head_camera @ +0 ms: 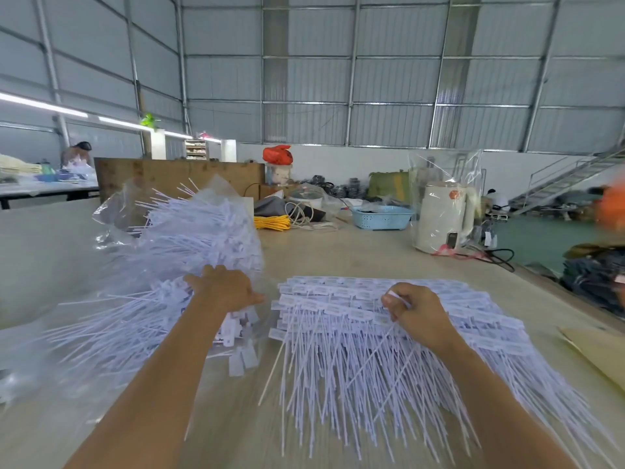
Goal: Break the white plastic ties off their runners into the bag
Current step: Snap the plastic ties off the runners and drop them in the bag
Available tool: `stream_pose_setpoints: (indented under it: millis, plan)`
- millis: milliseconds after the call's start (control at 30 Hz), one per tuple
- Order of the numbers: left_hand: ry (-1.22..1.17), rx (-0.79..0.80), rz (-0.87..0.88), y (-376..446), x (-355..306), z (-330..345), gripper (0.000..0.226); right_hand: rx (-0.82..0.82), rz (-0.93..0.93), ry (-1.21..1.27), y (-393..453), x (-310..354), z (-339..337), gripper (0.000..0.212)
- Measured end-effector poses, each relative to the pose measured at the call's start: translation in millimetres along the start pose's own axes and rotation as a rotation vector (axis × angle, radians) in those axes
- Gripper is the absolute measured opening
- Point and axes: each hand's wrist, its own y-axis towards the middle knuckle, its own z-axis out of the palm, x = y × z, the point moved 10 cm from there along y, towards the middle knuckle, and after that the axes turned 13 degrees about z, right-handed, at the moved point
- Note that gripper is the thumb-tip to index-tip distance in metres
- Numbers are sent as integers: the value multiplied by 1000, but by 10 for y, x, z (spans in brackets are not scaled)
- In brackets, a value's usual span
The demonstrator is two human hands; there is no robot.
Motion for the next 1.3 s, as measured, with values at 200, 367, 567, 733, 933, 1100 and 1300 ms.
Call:
stream_pose_setpoints:
  millis: [200,367,567,733,933,1100,1300]
  plan:
    - [-190,-524,209,-200,-722,-768,46,87,36,132,-2,34,90,10]
    - [-884,-358,638,-325,-1870,-502,40,115,-2,177,-44,107,88,53]
    - [-1334,-357,577,-202,-2021,-174,17,105,17,226,-51,82,70,67]
    - [-1417,-436,515,-177,-1911,-92,21,102,59,119,5,4,83,12]
    - [-1418,-472,493,-218,-1935,-113,27,104,25,14,26,49,89,26]
    - [-1414,-432,533,-270,-1963,-87,39,52,-12,21,33,74,67,22]
    - [-1619,-248,429,-249,-1980,19,37,-37,-173,-61,-28,181,32,14]
